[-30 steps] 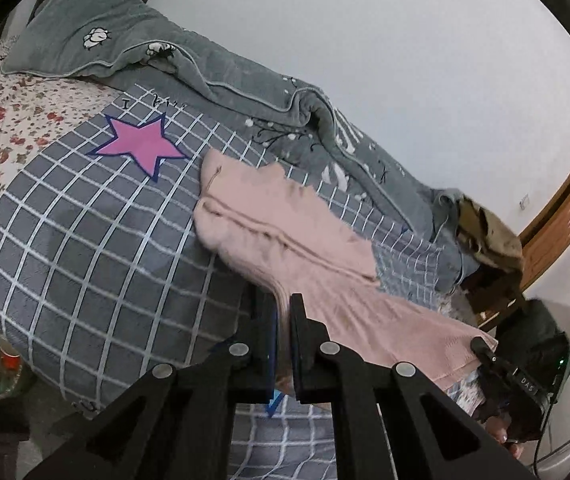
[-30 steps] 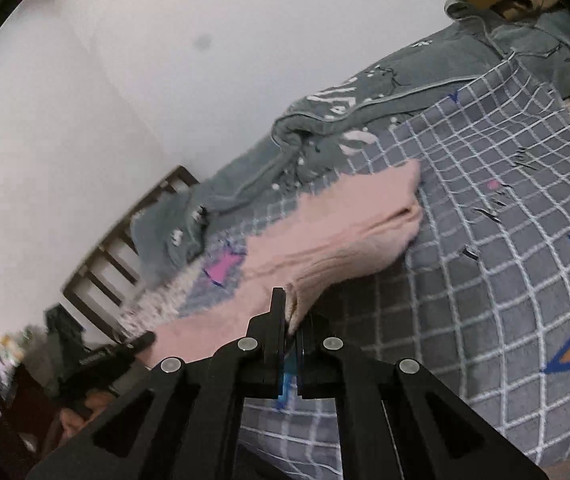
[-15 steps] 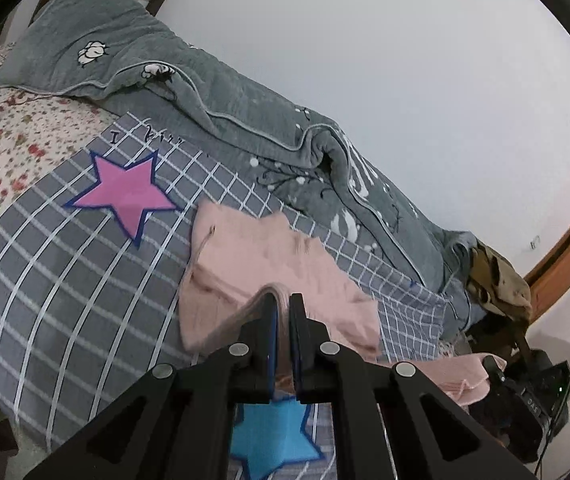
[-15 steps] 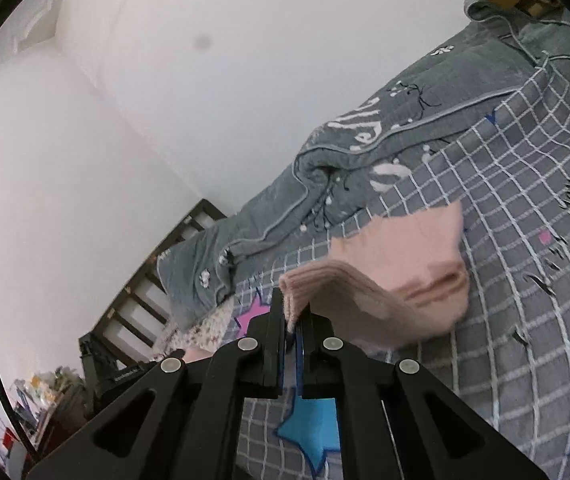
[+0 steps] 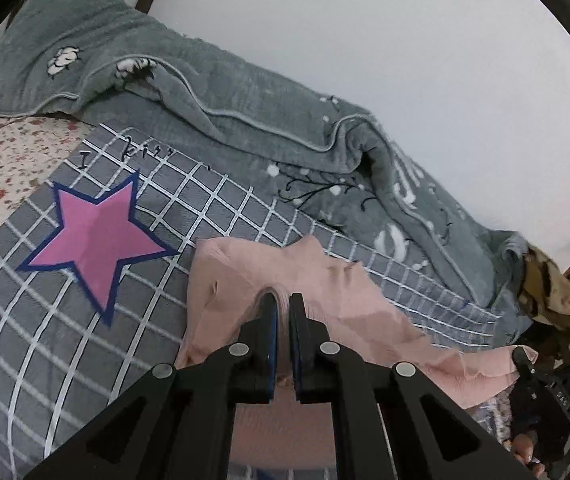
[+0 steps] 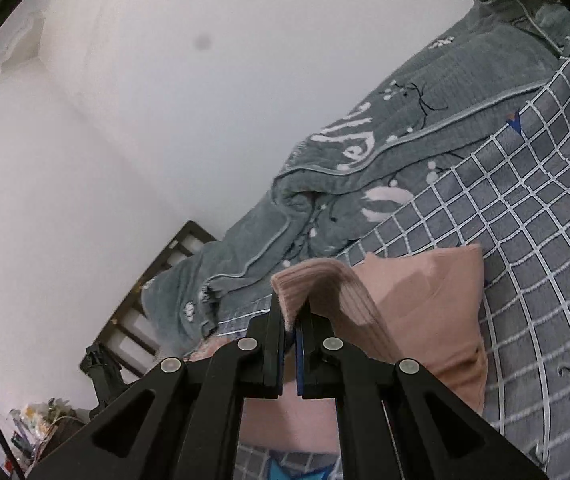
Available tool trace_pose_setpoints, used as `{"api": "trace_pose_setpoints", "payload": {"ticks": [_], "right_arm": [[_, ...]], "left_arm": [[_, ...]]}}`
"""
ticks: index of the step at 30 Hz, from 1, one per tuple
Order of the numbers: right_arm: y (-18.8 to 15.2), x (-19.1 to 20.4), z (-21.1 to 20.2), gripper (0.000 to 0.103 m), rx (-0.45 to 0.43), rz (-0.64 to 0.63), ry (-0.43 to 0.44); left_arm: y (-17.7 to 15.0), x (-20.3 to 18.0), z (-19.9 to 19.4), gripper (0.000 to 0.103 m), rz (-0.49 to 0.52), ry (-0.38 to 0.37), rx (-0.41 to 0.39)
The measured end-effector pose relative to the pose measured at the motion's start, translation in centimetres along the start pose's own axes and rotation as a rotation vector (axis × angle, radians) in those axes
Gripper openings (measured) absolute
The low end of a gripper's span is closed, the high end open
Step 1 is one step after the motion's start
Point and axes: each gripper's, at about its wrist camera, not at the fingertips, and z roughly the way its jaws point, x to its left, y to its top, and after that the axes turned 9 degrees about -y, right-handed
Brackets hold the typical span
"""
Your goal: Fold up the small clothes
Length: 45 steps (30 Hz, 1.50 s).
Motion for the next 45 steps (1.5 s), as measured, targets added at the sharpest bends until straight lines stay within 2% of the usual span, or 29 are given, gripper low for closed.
{"api": "trace_pose_setpoints", "payload": {"ticks": [11, 16, 19, 20, 22, 24, 26, 28, 30, 33, 36, 41, 45], "right_arm": [[1.0, -4.0, 8.9, 0.004, 0.084, 0.003, -0.101], [1.3, -5.8, 12.2, 0.004, 0.135, 0.006, -0.170], [1.5, -6.1, 13.5, 0.014, 0.151, -0.020, -0.237], [1.6, -6.2, 13.7, 0.024, 0.148, -0.026, -0.257], [1.6, -6.4, 13.6, 0.041, 0.146, -0.046, -0.274], [1.5, -6.3, 13.1, 0.042, 0.146, -0.081, -0.294], [1.2, -5.9, 12.7, 0.042, 0.147, -0.163, -0.367], [0.7, -5.7, 12.5, 0.042, 0.146, -0.235, -0.418], [0.0, -5.7, 12.5, 0.042, 0.161, -0.285, -0.451], [-0.7, -6.2, 12.8, 0.042, 0.183, -0.308, -0.457], [-1.0, -6.5, 13.6, 0.042, 0.202, -0.310, -0.464], [-0.8, -6.4, 13.7, 0.042, 0.203, -0.313, -0.451], [-0.2, -6.1, 14.0, 0.042, 0.199, -0.325, -0.458]], "left_arm": [[2.4, 2.7, 8.3, 0.007, -0.018, 0.047, 0.047], [3.0, 3.8, 11.9, 0.007, -0.034, 0.049, 0.094], [3.2, 4.1, 13.4, 0.013, -0.041, 0.052, 0.132], [3.2, 4.3, 13.7, 0.015, -0.041, 0.058, 0.144], [3.1, 4.3, 14.0, 0.022, -0.034, 0.059, 0.159], [3.1, 4.2, 13.9, 0.025, -0.016, 0.065, 0.154], [3.1, 4.0, 13.5, 0.027, 0.016, 0.070, 0.153], [3.2, 3.9, 12.8, 0.043, 0.028, 0.080, 0.125], [3.3, 3.9, 12.2, 0.052, 0.047, 0.076, 0.104], [3.6, 4.1, 11.9, 0.052, 0.052, 0.075, 0.094], [3.6, 4.1, 12.4, 0.052, 0.056, 0.057, 0.122], [4.2, 4.6, 11.8, 0.052, 0.044, 0.024, 0.095], [4.6, 4.8, 11.9, 0.053, 0.050, 0.018, 0.109]]}}
